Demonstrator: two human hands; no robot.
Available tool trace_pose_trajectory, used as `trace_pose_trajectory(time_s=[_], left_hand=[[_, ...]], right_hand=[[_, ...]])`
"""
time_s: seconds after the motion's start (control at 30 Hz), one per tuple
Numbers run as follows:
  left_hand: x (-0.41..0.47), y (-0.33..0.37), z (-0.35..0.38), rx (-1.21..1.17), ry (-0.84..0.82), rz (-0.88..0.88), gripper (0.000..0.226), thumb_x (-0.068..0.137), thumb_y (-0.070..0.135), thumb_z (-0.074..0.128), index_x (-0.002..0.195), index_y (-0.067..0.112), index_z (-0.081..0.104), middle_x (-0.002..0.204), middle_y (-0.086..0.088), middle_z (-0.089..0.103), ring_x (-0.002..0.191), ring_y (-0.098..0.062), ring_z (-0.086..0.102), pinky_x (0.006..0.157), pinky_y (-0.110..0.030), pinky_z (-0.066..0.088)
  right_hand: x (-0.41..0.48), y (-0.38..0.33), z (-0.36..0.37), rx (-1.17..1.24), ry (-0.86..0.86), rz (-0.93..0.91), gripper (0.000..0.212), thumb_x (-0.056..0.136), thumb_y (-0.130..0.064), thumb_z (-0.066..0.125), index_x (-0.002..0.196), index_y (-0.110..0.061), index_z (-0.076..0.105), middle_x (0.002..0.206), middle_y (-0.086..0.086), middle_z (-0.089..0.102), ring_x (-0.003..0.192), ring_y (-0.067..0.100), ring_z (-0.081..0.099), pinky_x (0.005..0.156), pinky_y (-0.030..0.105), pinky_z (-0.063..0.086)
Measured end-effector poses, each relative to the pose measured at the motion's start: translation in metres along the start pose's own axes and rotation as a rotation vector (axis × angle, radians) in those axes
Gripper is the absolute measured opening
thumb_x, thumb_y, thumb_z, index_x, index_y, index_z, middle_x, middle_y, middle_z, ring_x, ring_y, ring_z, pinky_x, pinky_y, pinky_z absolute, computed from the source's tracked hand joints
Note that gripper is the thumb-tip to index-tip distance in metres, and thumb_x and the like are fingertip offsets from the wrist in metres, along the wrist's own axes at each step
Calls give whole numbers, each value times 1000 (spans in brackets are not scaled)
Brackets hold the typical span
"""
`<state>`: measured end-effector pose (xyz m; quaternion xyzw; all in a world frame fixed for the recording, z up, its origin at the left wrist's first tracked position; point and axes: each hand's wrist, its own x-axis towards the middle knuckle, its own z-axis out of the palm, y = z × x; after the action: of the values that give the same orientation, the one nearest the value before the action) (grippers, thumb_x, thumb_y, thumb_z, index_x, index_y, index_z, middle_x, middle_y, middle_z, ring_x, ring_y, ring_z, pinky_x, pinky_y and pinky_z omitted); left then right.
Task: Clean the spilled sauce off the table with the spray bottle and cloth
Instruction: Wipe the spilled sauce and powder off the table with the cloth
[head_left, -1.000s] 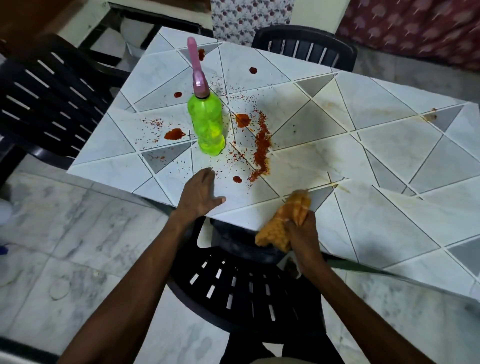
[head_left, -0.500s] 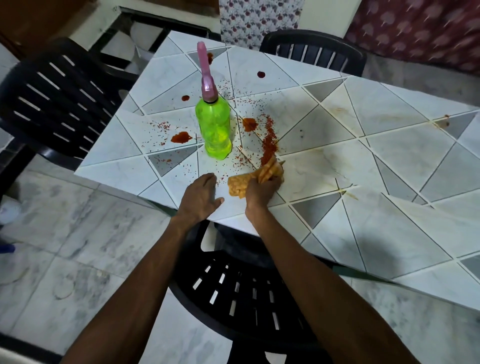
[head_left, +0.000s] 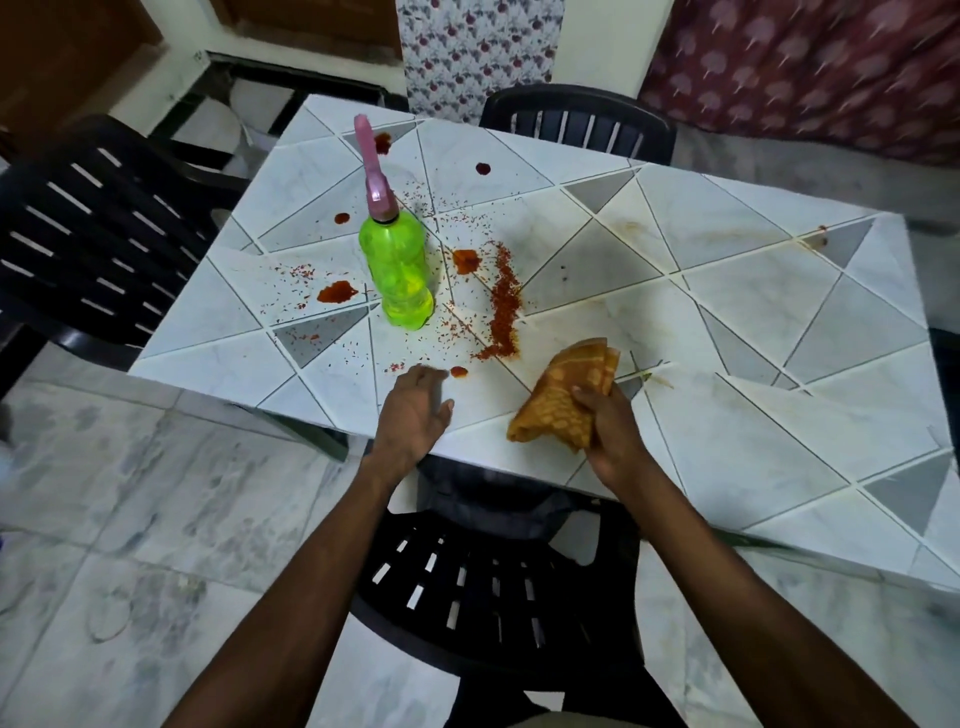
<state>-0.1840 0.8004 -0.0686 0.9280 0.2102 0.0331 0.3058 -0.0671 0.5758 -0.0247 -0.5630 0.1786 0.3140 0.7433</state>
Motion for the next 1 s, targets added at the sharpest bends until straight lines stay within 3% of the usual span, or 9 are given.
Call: trace_pose_trajectory(time_s=[0.17, 0.3, 0.4, 0.5, 0.57, 0.7, 0.83, 0.9, 1.0], left_hand=[[-10, 45, 24, -43, -16, -17, 29, 90, 21, 63, 119, 17, 65, 122, -8, 61, 112, -28, 57, 95, -33, 47], [-15, 80, 37, -162, 23, -49, 13, 91, 13, 60, 100, 17, 69, 105, -5, 71, 97, -25, 65, 84, -30, 51], [-17, 100, 36, -220, 83, -119, 10, 93, 18, 60, 93, 20, 70, 95, -1, 74, 87, -20, 68, 80, -29, 53], [-18, 105, 31, -258, 112, -154, 9, 94, 21, 61, 91, 23, 70, 89, 2, 74, 82, -16, 67, 79, -29, 53], [-20, 101, 24, -287, 123, -180, 8, 92, 20, 64, 89, 25, 69, 88, 6, 73, 83, -14, 68, 80, -28, 54], [-20, 80, 7, -337, 107, -223, 8, 85, 19, 66, 89, 22, 72, 86, 9, 73, 83, -10, 68, 84, -33, 57], [-12, 51, -13, -266, 84, -235, 18, 79, 38, 60, 87, 25, 69, 87, 5, 74, 85, -16, 69, 79, -34, 56], [-5, 33, -27, -219, 59, -219, 4, 82, 31, 63, 81, 28, 65, 88, 3, 75, 81, -18, 68, 74, -27, 54], [10, 1, -41, -195, -1, -164, 9, 85, 21, 64, 81, 28, 68, 88, 2, 75, 83, -18, 68, 74, -27, 53]], right_hand=[[-21, -22, -50, 161, -38, 67, 44, 99, 0, 47, 142, -9, 47, 115, 14, 68, 88, 25, 73, 64, 34, 61], [-29, -35, -76, 181, -41, 134, 46, 100, -6, 50, 146, -3, 45, 112, 15, 69, 83, 24, 75, 63, 33, 61], [-35, -42, -80, 188, -93, 202, 40, 100, -12, 52, 139, -1, 52, 101, 13, 75, 85, 25, 74, 64, 33, 62], [-41, -46, -73, 168, -173, 208, 41, 99, -18, 56, 137, -3, 54, 113, 14, 73, 97, 28, 72, 73, 37, 63], [-41, -44, -65, 142, -194, 195, 42, 98, -18, 58, 137, -4, 54, 121, 16, 70, 103, 29, 69, 79, 38, 62], [-43, -30, -40, 126, -198, 191, 42, 96, -17, 61, 136, -4, 55, 116, 15, 71, 102, 29, 69, 75, 37, 63], [-40, -10, -5, 135, -155, 179, 44, 95, -17, 62, 137, -6, 54, 120, 15, 70, 103, 30, 69, 74, 37, 63], [-41, 3, 17, 150, -135, 174, 46, 94, -17, 63, 138, -7, 54, 123, 15, 70, 103, 29, 71, 75, 38, 62], [-46, 21, 46, 188, -105, 135, 47, 89, -17, 66, 134, -6, 57, 119, 15, 72, 100, 28, 73, 74, 37, 62]])
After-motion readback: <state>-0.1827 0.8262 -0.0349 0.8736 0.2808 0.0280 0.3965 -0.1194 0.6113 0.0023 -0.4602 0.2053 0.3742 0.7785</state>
